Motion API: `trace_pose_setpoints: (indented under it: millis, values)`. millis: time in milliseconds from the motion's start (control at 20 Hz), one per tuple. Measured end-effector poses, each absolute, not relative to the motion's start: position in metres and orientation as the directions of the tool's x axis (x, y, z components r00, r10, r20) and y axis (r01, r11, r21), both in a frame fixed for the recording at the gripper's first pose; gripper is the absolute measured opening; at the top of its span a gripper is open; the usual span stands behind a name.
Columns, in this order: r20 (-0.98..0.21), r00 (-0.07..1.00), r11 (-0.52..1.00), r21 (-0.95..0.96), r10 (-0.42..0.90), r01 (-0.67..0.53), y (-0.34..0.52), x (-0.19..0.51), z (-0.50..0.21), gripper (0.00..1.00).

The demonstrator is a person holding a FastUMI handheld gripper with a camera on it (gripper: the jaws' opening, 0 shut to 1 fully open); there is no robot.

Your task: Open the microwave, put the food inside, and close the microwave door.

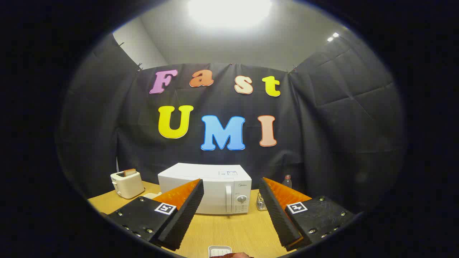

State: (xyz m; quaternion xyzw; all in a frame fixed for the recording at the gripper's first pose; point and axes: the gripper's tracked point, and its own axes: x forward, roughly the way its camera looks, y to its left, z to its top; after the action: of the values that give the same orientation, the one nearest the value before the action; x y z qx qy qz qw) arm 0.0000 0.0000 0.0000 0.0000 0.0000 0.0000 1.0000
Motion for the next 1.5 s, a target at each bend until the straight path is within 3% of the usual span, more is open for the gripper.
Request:
trace_pose_setpoints:
  millis: [950,1500]
  values:
    - [-0.019,0.999,1.0,0.007,0.029,-0.029,0.015,0.005,-0.009,0.96]
    - [-0.02,0.999,0.999,-0.001,0.032,-0.032,-0.01,0.064,-0.008,0.97]
